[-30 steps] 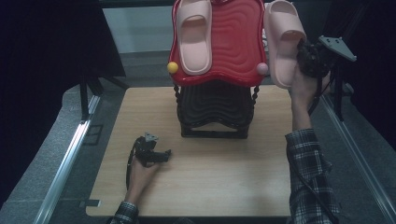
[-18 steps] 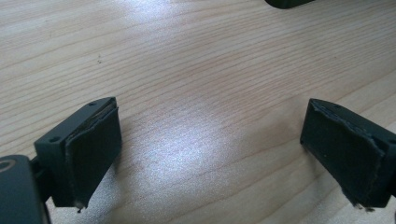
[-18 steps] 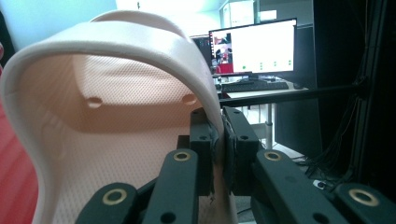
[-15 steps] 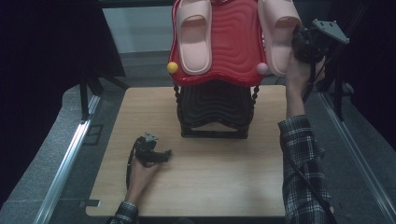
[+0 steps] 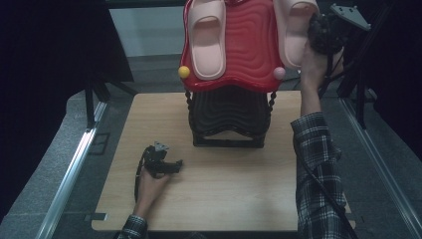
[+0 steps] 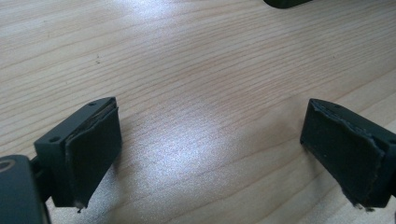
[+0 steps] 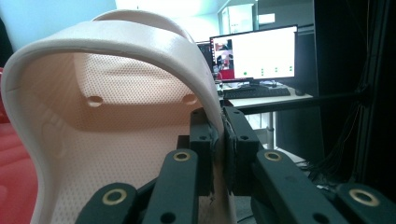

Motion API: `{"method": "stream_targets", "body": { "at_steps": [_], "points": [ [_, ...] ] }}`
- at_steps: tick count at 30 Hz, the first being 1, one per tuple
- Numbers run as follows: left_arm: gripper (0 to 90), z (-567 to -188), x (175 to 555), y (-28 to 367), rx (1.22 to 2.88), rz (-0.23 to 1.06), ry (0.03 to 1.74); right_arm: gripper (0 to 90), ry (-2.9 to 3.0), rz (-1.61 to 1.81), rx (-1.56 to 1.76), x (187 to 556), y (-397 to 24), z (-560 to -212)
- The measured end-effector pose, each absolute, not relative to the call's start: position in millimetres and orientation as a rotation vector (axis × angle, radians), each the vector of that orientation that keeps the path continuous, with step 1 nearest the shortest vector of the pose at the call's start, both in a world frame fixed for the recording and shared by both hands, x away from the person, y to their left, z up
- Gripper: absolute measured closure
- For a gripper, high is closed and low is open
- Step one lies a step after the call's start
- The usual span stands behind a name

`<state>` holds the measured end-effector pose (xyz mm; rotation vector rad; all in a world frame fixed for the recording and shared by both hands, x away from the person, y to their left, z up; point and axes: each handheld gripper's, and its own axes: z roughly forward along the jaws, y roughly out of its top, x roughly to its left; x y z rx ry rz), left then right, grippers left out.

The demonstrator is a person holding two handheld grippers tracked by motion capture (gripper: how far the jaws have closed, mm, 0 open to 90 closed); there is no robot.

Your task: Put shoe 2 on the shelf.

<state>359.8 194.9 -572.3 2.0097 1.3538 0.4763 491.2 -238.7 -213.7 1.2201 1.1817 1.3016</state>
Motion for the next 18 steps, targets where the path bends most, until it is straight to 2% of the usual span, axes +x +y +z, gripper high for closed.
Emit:
{"method": "stream_targets", "body": {
  "at_steps": [13, 16, 18],
  "points": [
    [5.1, -572.2, 359.0, 193.4, 2.017, 0.471, 1.34, 80.8, 1.243, 1.259, 1.187, 501.4, -207.9, -210.3],
    [5.1, -572.1, 358.9, 193.4, 2.022, 0.472, 1.338, 75.7, 1.247, 1.298, 1.184, 499.4, -208.7, -209.1],
    [5.1, -572.1, 358.8, 193.3, 2.022, 0.472, 1.339, 69.3, 1.265, 1.351, 1.178, 497.0, -210.6, -206.9]
  ]
}}
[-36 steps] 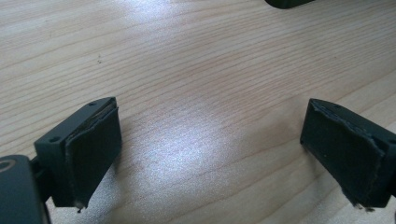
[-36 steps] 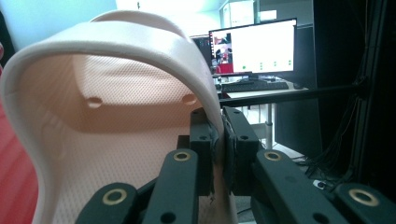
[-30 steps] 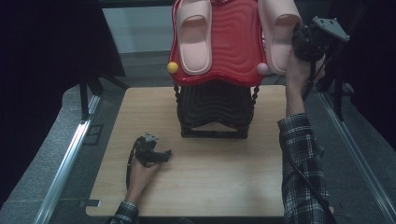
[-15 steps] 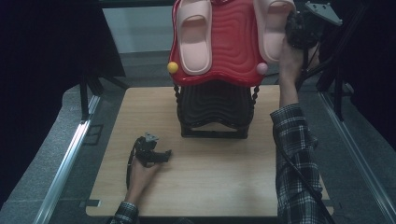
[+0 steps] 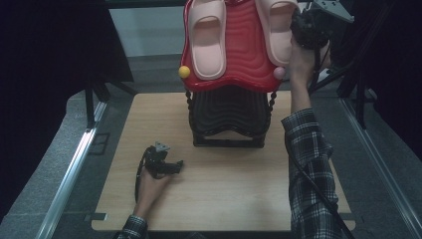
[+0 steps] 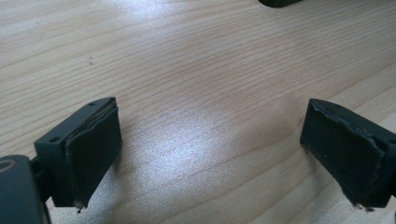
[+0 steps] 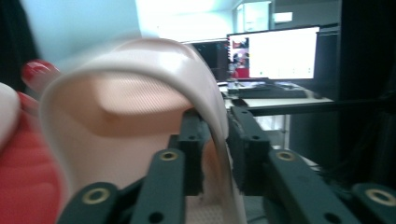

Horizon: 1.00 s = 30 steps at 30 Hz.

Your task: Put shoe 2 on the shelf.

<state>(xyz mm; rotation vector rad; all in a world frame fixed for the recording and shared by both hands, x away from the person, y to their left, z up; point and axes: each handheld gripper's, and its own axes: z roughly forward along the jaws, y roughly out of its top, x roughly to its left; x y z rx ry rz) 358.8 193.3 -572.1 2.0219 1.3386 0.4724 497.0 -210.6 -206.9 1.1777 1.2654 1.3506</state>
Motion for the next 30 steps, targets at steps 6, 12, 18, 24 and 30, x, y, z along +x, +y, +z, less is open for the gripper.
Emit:
{"method": "stream_targets", "body": {
  "at_steps": [6, 12, 18, 24, 30],
  "points": [
    [5.1, -572.0, 358.7, 193.0, 2.022, 0.472, 1.339, 64.7, 1.296, 1.366, 1.155, 492.8, -209.8, -209.9],
    [5.1, -572.0, 358.6, 192.9, 2.023, 0.472, 1.339, 61.9, 1.307, 1.388, 1.141, 485.5, -216.4, -208.1],
    [5.1, -572.2, 357.6, 191.7, 2.014, 0.476, 1.344, 63.7, 1.307, 1.396, 1.108, 471.1, -229.6, -207.9],
    [5.2, -571.9, 356.2, 190.6, 2.024, 0.474, 1.336, 80.9, 1.322, 1.357, 1.061, 458.2, -245.0, -217.8],
    [5.1, -572.1, 356.3, 190.5, 2.019, 0.473, 1.338, 89.7, 1.335, 1.362, 1.032, 453.6, -257.4, -241.7]
  ]
}}
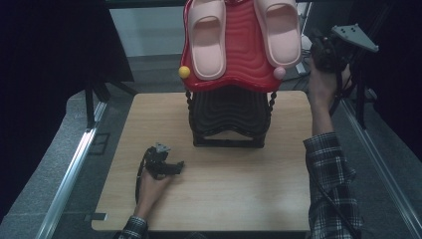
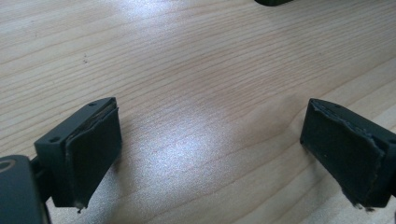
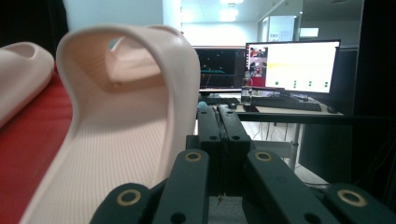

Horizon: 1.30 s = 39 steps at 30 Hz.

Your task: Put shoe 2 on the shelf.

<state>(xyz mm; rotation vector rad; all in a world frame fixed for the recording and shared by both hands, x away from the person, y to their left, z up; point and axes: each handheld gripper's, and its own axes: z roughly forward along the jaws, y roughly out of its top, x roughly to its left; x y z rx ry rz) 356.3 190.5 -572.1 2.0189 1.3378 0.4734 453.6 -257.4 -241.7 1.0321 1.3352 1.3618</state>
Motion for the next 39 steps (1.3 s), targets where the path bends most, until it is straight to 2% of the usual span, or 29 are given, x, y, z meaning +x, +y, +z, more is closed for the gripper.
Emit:
{"method": "stream_targets", "body": {
  "at_steps": [8, 20, 39],
  "points": [
    [5.1, -572.2, 356.3, 190.4, 2.018, 0.476, 1.337, 89.6, 1.374, 1.368, 1.017, 454.0, -256.8, -270.1],
    [5.1, -572.2, 354.3, 189.1, 2.021, 0.477, 1.334, 89.6, 1.412, 1.389, 0.987, 436.8, -260.5, -290.5],
    [5.0, -572.0, 354.3, 189.3, 2.024, 0.473, 1.335, 89.6, 1.509, 1.384, 0.938, 455.7, -225.5, -285.3]
  ]
}}
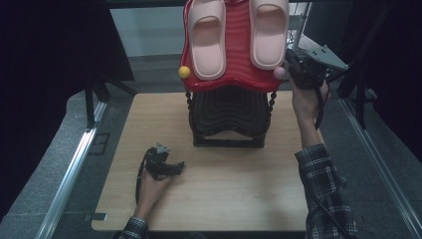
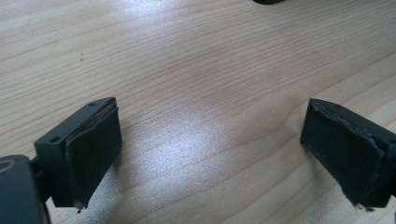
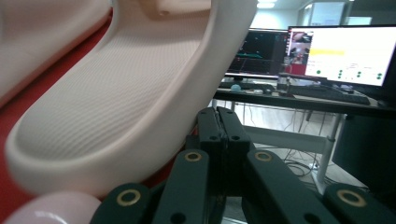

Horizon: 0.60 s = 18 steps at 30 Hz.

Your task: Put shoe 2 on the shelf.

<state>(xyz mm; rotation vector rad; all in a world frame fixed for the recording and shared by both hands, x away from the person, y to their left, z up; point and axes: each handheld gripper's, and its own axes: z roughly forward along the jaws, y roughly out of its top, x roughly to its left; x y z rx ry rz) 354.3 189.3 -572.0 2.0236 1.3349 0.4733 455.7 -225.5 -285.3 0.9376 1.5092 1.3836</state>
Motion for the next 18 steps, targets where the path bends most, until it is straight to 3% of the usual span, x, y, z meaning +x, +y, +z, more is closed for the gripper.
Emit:
{"method": "stream_targets", "body": {
  "at_steps": [18],
  "points": [
    [5.0, -572.0, 354.4, 189.1, 2.022, 0.473, 1.336, 89.7, 1.645, 1.375, 0.796, 482.1, -213.4, -258.6]
  ]
}}
